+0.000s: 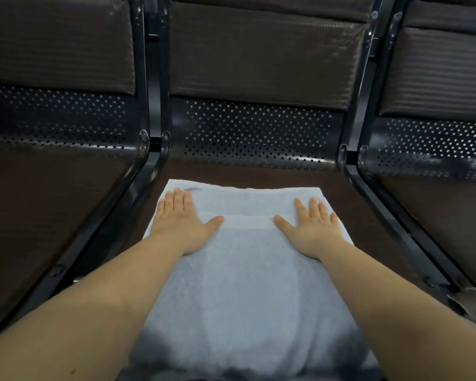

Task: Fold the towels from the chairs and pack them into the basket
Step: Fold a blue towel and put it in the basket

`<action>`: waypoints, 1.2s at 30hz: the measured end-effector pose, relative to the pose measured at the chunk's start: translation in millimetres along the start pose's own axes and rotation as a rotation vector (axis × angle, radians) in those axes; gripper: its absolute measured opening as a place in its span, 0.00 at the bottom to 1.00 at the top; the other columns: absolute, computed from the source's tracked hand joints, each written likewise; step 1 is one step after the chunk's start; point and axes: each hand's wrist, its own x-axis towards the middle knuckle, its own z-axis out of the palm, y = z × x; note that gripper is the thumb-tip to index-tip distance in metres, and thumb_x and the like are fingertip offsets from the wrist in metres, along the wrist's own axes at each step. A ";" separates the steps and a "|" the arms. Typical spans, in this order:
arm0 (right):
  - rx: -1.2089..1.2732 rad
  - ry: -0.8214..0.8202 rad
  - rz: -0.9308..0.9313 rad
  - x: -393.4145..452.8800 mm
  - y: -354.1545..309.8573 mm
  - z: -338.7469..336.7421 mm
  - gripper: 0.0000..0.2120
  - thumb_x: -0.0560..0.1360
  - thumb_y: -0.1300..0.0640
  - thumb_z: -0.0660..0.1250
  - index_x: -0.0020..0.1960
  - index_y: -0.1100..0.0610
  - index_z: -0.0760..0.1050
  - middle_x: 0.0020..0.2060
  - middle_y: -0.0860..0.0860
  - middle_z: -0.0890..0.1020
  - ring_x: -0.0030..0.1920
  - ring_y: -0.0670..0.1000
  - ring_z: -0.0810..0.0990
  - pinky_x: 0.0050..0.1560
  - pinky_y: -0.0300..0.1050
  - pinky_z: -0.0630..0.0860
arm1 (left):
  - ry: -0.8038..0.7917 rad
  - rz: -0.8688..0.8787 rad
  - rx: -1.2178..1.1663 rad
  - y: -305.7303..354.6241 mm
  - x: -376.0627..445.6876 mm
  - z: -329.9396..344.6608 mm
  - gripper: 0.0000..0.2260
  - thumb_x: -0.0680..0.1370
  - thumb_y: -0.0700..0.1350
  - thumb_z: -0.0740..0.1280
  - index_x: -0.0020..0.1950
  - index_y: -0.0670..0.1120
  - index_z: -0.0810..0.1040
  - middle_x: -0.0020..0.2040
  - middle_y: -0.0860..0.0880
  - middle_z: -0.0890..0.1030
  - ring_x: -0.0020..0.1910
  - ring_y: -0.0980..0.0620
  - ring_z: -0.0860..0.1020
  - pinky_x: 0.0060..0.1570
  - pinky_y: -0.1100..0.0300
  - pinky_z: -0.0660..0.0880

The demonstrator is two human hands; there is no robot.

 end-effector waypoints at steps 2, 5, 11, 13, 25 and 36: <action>-0.010 0.017 -0.009 22.3 -2.0 -2.9 0.39 0.75 0.29 0.42 0.78 0.48 0.39 0.77 0.54 0.38 0.77 0.54 0.37 0.75 0.54 0.38 | 0.012 -0.002 0.002 1.0 22.4 -1.7 0.44 0.75 0.71 0.46 0.78 0.42 0.37 0.78 0.42 0.38 0.77 0.45 0.38 0.75 0.51 0.39; -0.026 0.049 -0.018 54.6 -6.2 -6.4 0.39 0.74 0.29 0.42 0.78 0.48 0.39 0.77 0.54 0.39 0.77 0.54 0.38 0.75 0.55 0.39 | 0.038 0.009 -0.005 2.4 52.7 -5.4 0.44 0.75 0.71 0.46 0.78 0.42 0.38 0.78 0.43 0.39 0.77 0.45 0.40 0.75 0.51 0.39; -0.009 0.115 -0.053 103.5 -11.7 -10.9 0.39 0.75 0.29 0.43 0.78 0.49 0.42 0.78 0.54 0.43 0.77 0.54 0.41 0.76 0.55 0.41 | 0.080 0.022 -0.032 2.9 96.7 -13.2 0.41 0.76 0.69 0.47 0.78 0.43 0.41 0.79 0.44 0.42 0.78 0.47 0.42 0.75 0.53 0.40; 0.003 0.159 -0.065 109.7 -11.8 -9.6 0.38 0.75 0.30 0.44 0.78 0.50 0.46 0.78 0.54 0.46 0.77 0.54 0.43 0.76 0.55 0.43 | 0.113 0.029 -0.046 2.9 105.5 -12.5 0.41 0.76 0.69 0.49 0.78 0.42 0.45 0.79 0.44 0.45 0.78 0.47 0.44 0.75 0.53 0.41; 0.011 0.289 -0.232 41.6 -30.6 -16.8 0.26 0.80 0.43 0.54 0.74 0.54 0.60 0.73 0.55 0.63 0.73 0.55 0.60 0.72 0.50 0.57 | 0.200 0.115 0.055 17.8 40.3 -36.6 0.23 0.79 0.58 0.58 0.70 0.46 0.67 0.68 0.44 0.68 0.66 0.43 0.68 0.64 0.50 0.65; -0.113 -0.188 -0.240 -90.7 -23.7 -21.0 0.32 0.79 0.40 0.56 0.78 0.53 0.52 0.76 0.55 0.56 0.74 0.58 0.59 0.72 0.52 0.59 | -0.352 0.209 0.142 -14.5 -86.2 -47.8 0.35 0.77 0.64 0.59 0.76 0.44 0.59 0.74 0.44 0.64 0.71 0.44 0.65 0.69 0.50 0.63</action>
